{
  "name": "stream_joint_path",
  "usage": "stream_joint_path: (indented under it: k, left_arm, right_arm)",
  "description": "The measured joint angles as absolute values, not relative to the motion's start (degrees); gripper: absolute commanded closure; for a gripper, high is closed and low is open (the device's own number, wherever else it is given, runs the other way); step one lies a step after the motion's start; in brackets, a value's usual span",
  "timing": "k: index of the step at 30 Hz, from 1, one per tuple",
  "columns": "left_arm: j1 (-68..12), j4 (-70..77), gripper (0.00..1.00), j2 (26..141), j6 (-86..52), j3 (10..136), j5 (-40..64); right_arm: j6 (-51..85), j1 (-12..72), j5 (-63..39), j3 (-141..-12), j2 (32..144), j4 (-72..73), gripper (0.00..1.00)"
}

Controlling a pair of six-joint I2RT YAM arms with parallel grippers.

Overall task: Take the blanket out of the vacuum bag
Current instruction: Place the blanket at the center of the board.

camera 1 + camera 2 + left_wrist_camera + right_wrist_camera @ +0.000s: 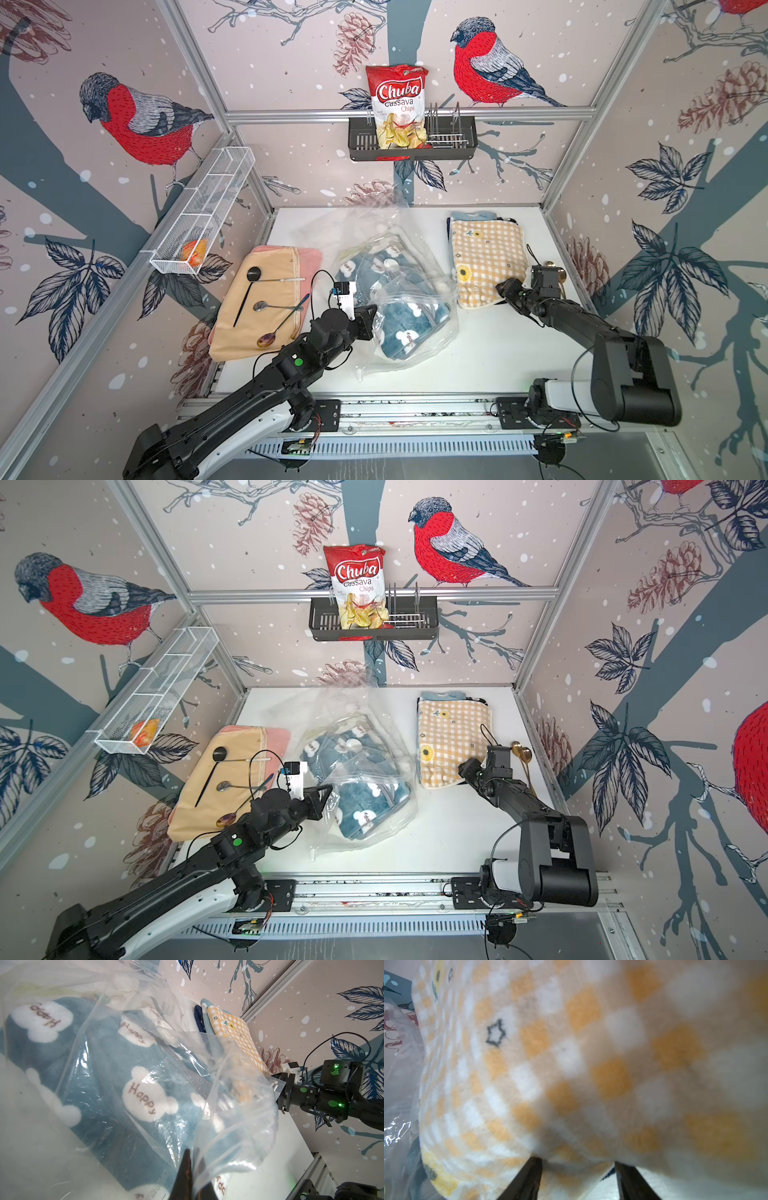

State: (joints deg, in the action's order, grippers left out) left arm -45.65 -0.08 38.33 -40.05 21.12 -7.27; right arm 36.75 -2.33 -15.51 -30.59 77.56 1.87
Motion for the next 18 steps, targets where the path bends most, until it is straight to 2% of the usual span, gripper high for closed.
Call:
stream_joint_path:
  k: [11,18]
  left_arm:
    - [-45.65,-1.17,0.93,41.74,-40.12,23.62,-5.69]
    - [-45.65,-2.42,0.87,42.11,-39.88,24.21,-4.03]
  right_arm:
    - [37.87,-5.56,-15.14,-30.81,75.0,2.87,0.41]
    - [37.1,1.37,-15.57,-31.99,66.48,0.36,0.4]
